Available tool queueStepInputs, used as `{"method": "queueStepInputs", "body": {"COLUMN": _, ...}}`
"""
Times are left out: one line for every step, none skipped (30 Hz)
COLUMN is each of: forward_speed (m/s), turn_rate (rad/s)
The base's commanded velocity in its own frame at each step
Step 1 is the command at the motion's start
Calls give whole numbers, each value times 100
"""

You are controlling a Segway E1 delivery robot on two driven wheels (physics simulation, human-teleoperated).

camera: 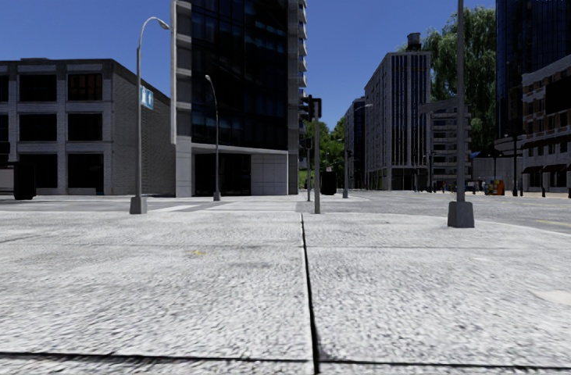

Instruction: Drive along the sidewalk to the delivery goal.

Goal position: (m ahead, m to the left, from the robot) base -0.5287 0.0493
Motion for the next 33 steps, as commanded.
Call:
{"method": "queueStepInputs", "body": {"forward_speed": 200, "turn_rate": 0}}
{"method": "queueStepInputs", "body": {"forward_speed": 200, "turn_rate": 0}}
{"method": "queueStepInputs", "body": {"forward_speed": 136, "turn_rate": 0}}
{"method": "queueStepInputs", "body": {"forward_speed": 0, "turn_rate": 0}}
{"method": "queueStepInputs", "body": {"forward_speed": 0, "turn_rate": 0}}
{"method": "queueStepInputs", "body": {"forward_speed": 0, "turn_rate": 0}}
{"method": "queueStepInputs", "body": {"forward_speed": 0, "turn_rate": 0}}
{"method": "queueStepInputs", "body": {"forward_speed": 0, "turn_rate": 0}}
{"method": "queueStepInputs", "body": {"forward_speed": 0, "turn_rate": 0}}
{"method": "queueStepInputs", "body": {"forward_speed": 0, "turn_rate": 0}}
{"method": "queueStepInputs", "body": {"forward_speed": 0, "turn_rate": 0}}
{"method": "queueStepInputs", "body": {"forward_speed": 0, "turn_rate": 0}}
{"method": "queueStepInputs", "body": {"forward_speed": 0, "turn_rate": 0}}
{"method": "queueStepInputs", "body": {"forward_speed": 0, "turn_rate": 0}}
{"method": "queueStepInputs", "body": {"forward_speed": 0, "turn_rate": 0}}
{"method": "queueStepInputs", "body": {"forward_speed": 0, "turn_rate": 0}}
{"method": "queueStepInputs", "body": {"forward_speed": 0, "turn_rate": 0}}
{"method": "queueStepInputs", "body": {"forward_speed": 0, "turn_rate": 0}}
{"method": "queueStepInputs", "body": {"forward_speed": 0, "turn_rate": 0}}
{"method": "queueStepInputs", "body": {"forward_speed": 0, "turn_rate": 0}}
{"method": "queueStepInputs", "body": {"forward_speed": 0, "turn_rate": 0}}
{"method": "queueStepInputs", "body": {"forward_speed": 0, "turn_rate": 0}}
{"method": "queueStepInputs", "body": {"forward_speed": 0, "turn_rate": 0}}
{"method": "queueStepInputs", "body": {"forward_speed": 0, "turn_rate": 0}}
{"method": "queueStepInputs", "body": {"forward_speed": 0, "turn_rate": 0}}
{"method": "queueStepInputs", "body": {"forward_speed": 0, "turn_rate": 0}}
{"method": "queueStepInputs", "body": {"forward_speed": 0, "turn_rate": 0}}
{"method": "queueStepInputs", "body": {"forward_speed": 0, "turn_rate": 0}}
{"method": "queueStepInputs", "body": {"forward_speed": 0, "turn_rate": 0}}
{"method": "queueStepInputs", "body": {"forward_speed": 0, "turn_rate": 0}}
{"method": "queueStepInputs", "body": {"forward_speed": 0, "turn_rate": 0}}
{"method": "queueStepInputs", "body": {"forward_speed": 0, "turn_rate": 0}}
{"method": "queueStepInputs", "body": {"forward_speed": 0, "turn_rate": 0}}
